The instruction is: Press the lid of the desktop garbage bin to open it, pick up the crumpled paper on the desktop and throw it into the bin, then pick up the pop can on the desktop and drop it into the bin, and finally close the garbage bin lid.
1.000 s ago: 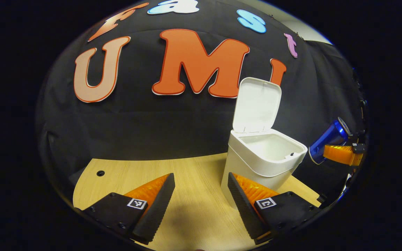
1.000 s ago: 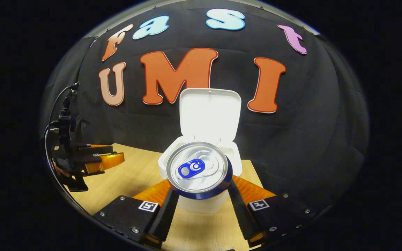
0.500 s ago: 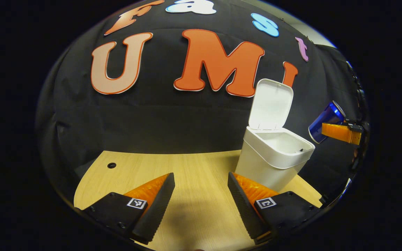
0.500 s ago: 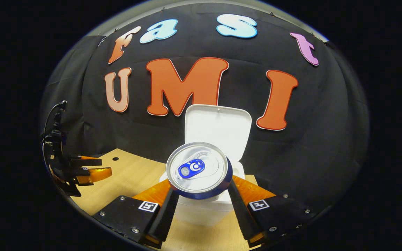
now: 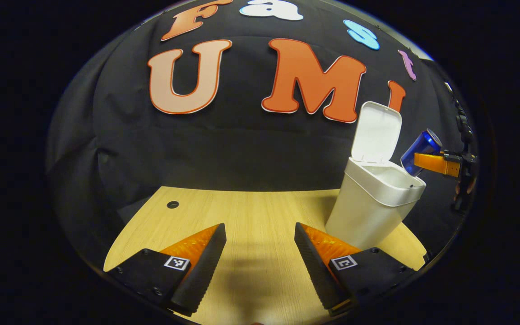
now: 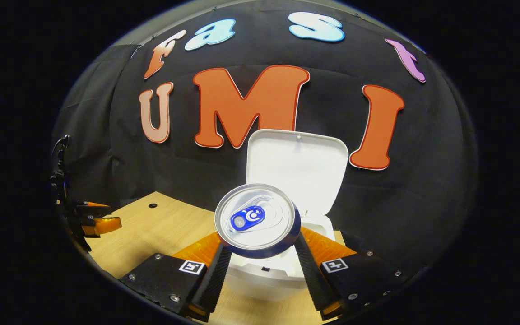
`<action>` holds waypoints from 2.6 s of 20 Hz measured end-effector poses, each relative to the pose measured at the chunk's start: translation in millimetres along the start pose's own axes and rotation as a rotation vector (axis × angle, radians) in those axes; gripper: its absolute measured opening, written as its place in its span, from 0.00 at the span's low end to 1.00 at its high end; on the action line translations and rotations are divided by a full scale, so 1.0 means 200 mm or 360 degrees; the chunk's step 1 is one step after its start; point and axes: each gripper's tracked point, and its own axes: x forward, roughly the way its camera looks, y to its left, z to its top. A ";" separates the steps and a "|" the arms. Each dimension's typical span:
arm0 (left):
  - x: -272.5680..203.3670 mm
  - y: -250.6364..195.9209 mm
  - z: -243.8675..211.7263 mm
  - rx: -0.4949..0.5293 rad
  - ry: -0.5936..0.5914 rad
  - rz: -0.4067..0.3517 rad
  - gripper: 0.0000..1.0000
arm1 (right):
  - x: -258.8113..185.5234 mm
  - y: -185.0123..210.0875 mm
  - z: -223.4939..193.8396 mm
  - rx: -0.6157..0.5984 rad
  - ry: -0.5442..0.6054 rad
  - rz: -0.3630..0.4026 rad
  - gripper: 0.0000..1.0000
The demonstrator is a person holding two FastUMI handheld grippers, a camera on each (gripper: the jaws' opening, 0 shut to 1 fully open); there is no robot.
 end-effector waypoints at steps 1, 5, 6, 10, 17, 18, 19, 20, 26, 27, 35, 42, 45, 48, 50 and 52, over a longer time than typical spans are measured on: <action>-0.02 0.03 0.00 -0.0004 -0.0004 0.0024 0.98 | 0.02 0.00 -0.02 0.0001 0.0004 0.0007 0.79; -0.08 0.15 0.01 0.0014 -0.0039 0.0155 0.98 | 0.09 0.02 -0.07 0.0003 0.0052 0.0029 0.79; -0.11 0.17 0.02 0.0015 -0.0048 0.0174 0.98 | 0.11 0.02 -0.09 0.0005 0.0057 0.0030 0.80; -0.14 0.15 0.00 -0.0001 -0.0044 0.0175 0.98 | 0.16 0.00 -0.15 0.0027 0.0085 0.0036 0.80; -0.21 0.15 -0.05 0.0007 -0.0007 0.0252 0.98 | 0.23 -0.02 -0.24 0.0090 0.0134 0.0061 0.80; -0.22 0.14 -0.06 0.0013 -0.0007 0.0258 0.98 | 0.24 -0.02 -0.24 0.0101 0.0138 0.0069 0.75; -0.23 0.12 -0.06 0.0014 -0.0010 0.0261 0.98 | 0.25 -0.02 -0.24 0.0109 0.0136 0.0079 0.75; -0.24 0.10 -0.06 0.0012 -0.0009 0.0259 0.97 | 0.25 -0.02 -0.25 0.0112 0.0136 0.0089 0.74; -0.27 0.03 -0.13 0.0065 0.0028 0.0246 0.97 | 0.28 -0.03 -0.29 0.0153 0.0174 0.0102 0.79; -0.26 0.02 -0.12 0.0058 0.0029 0.0234 0.97 | 0.29 -0.04 -0.30 0.0155 0.0187 0.0089 0.80; -0.15 -0.08 -0.08 0.0125 0.0022 0.0114 0.97 | 0.32 -0.06 -0.33 0.0207 0.0227 0.0022 0.80; -0.11 -0.09 -0.09 0.0122 0.0040 0.0060 0.97 | 0.32 -0.04 -0.34 0.0249 0.0253 0.0016 0.79; -0.09 -0.10 -0.09 0.0125 0.0037 0.0041 0.97 | 0.32 -0.04 -0.33 0.0251 0.0258 0.0013 0.81; -0.08 -0.10 -0.09 0.0125 0.0043 0.0023 0.97 | 0.32 -0.03 -0.34 0.0255 0.0263 0.0007 0.82; -0.08 -0.10 -0.10 0.0121 0.0049 0.0017 0.98 | 0.32 -0.03 -0.34 0.0259 0.0270 0.0002 0.82; -0.08 -0.10 -0.10 0.0118 0.0049 0.0013 0.97 | 0.31 -0.02 -0.34 0.0264 0.0274 0.0007 0.82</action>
